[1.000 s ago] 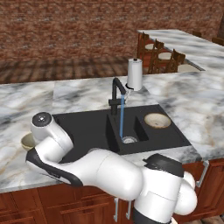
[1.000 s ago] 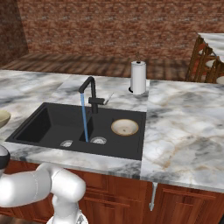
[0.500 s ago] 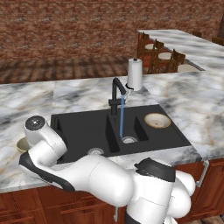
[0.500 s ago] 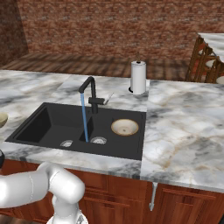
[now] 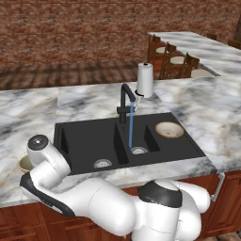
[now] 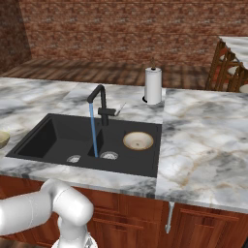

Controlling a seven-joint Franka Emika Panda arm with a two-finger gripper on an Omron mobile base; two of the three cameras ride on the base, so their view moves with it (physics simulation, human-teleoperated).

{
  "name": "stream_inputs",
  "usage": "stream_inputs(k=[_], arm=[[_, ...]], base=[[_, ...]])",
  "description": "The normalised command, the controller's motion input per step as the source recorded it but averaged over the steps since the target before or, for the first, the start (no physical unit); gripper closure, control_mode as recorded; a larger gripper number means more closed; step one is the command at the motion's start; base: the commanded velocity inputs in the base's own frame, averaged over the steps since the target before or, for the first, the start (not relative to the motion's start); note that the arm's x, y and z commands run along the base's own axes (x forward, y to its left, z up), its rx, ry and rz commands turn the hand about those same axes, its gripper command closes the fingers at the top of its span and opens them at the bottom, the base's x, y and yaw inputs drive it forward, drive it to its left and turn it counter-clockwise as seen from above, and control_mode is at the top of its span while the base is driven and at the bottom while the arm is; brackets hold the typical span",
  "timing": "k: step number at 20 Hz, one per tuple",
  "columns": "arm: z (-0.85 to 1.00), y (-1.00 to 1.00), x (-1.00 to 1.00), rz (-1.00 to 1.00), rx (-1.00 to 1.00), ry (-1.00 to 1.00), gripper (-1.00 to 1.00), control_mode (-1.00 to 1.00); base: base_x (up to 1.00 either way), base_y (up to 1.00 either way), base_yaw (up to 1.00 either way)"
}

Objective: Rinse each bowl for a few seconds and place them down in the sink or on the counter.

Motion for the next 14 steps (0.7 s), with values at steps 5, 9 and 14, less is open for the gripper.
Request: stream_inputs(k=[5, 9, 14], arm=[[-0.34, 0.00, 0.00, 0.01, 0.00, 0.00, 1.00, -1.00], [-0.31, 0.00, 0.00, 0.01, 0.00, 0.00, 1.00, -1.00], [-0.34, 0.02, 0.00, 0.00, 0.01, 0.00, 1.00, -1.00]], base=[[0.00, 0.00, 0.00], [0.00, 0.00, 0.00], [0.00, 0.00, 0.00]])
